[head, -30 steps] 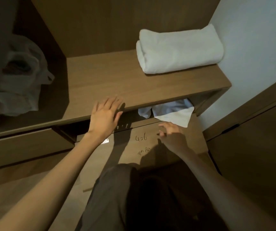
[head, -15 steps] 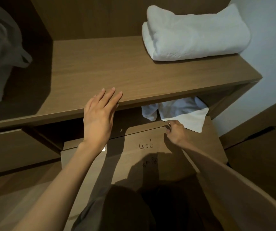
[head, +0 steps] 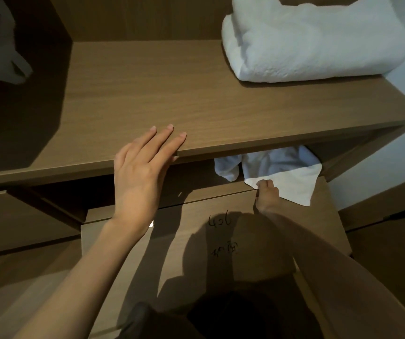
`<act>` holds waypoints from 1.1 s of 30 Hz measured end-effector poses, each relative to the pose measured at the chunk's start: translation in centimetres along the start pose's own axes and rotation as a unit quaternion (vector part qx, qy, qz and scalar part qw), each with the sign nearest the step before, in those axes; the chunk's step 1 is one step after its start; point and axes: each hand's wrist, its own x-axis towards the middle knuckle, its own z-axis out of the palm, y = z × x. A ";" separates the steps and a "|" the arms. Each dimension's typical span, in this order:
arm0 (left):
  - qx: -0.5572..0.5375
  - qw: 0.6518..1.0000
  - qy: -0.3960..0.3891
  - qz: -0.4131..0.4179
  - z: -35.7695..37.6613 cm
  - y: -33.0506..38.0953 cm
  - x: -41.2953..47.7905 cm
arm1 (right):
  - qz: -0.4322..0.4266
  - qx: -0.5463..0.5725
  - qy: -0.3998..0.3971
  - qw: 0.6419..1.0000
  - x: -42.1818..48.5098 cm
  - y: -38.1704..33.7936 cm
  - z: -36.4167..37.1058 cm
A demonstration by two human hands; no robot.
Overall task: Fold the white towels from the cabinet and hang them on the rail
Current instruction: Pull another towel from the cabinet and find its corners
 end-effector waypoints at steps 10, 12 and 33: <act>-0.007 1.000 -0.005 -0.004 -0.2 0.2 0.1 | -0.009 -0.070 -0.021 0.997 -0.2 0.0 -0.3; -0.003 1.000 -0.006 -0.002 -0.2 0.2 0.1 | -0.024 -0.095 0.004 0.995 0.1 0.1 -0.6; 0.000 1.000 -0.017 -0.009 -0.5 0.6 0.3 | -0.222 0.048 0.168 0.959 -10.8 1.6 -10.9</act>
